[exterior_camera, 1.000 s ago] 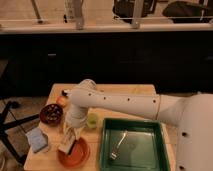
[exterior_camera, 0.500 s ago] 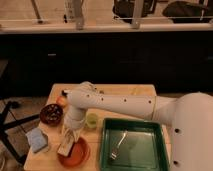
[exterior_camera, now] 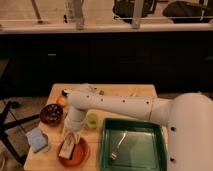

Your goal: Place eraser in red bowl

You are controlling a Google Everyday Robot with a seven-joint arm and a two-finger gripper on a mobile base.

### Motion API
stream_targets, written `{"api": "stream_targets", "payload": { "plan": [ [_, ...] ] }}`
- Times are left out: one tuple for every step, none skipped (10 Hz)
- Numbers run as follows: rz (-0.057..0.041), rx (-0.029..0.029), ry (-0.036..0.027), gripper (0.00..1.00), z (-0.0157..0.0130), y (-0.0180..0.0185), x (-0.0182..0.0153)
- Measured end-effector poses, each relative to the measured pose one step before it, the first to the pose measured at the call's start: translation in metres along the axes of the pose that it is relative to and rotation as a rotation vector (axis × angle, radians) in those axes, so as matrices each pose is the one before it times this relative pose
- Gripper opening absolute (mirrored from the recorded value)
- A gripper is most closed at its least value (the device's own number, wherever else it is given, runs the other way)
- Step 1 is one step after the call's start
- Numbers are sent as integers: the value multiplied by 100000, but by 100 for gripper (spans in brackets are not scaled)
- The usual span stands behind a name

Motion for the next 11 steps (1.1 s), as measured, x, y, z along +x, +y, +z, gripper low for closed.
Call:
{"api": "stream_targets", "payload": {
  "plan": [
    [-727,-1210,-1149,0,372,304,-42],
    [-831,-1193,-881,0,354,112,-118],
    [-899,-1079,-1070,0,448,192,-37],
    [104,-985,-918,3,264,468,54],
    [200,-38,-6,3,-49,126,30],
    [73,32,25,3,-7,26,26],
    [-73,42,7,3,8,-50,-11],
    [-113,-30,-75,3,37,-53,-30],
    [-72,-96,-79,3,53,-14,-17],
    [-19,66,11,3,-2,-28,-2],
    [50,31,20,3,-14,16,11]
  ]
}}
